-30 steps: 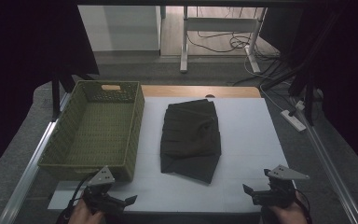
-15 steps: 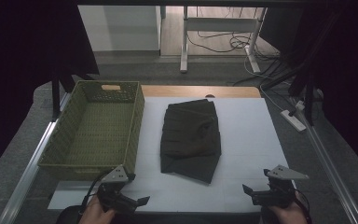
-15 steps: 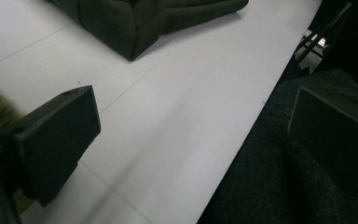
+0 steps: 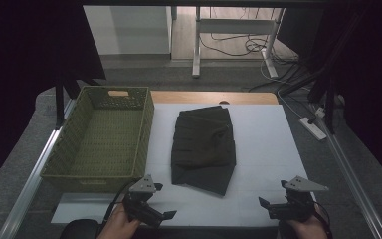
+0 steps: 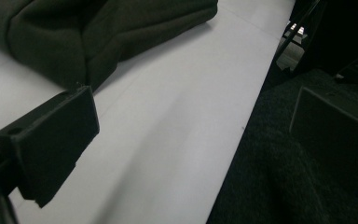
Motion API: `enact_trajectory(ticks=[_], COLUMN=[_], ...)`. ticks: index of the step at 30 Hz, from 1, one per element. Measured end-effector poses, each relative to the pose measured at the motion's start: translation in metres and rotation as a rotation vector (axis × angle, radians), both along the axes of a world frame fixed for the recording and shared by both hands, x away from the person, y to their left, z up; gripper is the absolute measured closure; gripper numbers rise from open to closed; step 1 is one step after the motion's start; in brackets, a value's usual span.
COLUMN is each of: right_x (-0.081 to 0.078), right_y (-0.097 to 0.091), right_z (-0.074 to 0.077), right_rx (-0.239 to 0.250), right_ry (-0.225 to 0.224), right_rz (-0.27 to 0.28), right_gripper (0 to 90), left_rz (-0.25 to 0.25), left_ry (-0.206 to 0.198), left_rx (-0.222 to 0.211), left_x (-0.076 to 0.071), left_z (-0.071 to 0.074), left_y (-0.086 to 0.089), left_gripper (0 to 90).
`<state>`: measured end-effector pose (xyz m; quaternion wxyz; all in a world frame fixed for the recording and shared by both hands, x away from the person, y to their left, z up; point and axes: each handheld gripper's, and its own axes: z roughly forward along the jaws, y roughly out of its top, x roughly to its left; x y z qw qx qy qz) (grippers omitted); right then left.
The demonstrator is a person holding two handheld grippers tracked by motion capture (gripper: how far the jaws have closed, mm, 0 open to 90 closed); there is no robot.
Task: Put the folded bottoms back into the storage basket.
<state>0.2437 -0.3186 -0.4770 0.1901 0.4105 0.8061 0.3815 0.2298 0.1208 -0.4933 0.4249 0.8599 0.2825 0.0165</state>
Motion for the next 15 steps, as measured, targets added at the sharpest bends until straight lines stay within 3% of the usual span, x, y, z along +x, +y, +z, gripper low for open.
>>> enact_trajectory(ticks=[4, 10, 15], right_x=[0.0, 0.0, 0.001], right_y=[0.0, 0.0, 0.0], right_z=[0.0, 0.0, 0.0], right_rx=[-0.001, 0.003, 0.001], right_ry=[0.0, 0.001, 0.003], right_rz=[0.002, 0.003, 0.005], right_gripper=[1.0, 1.1, 1.0], left_rz=[-0.008, -0.017, -0.02], left_ry=[-0.009, -0.003, -0.019], left_rx=[0.014, -0.005, 0.033], left_x=[0.009, 0.025, 0.04], left_z=[-0.001, -0.001, -0.002], left_y=[-0.01, -0.024, -0.037], left_gripper=[0.9, 0.9, 0.9])
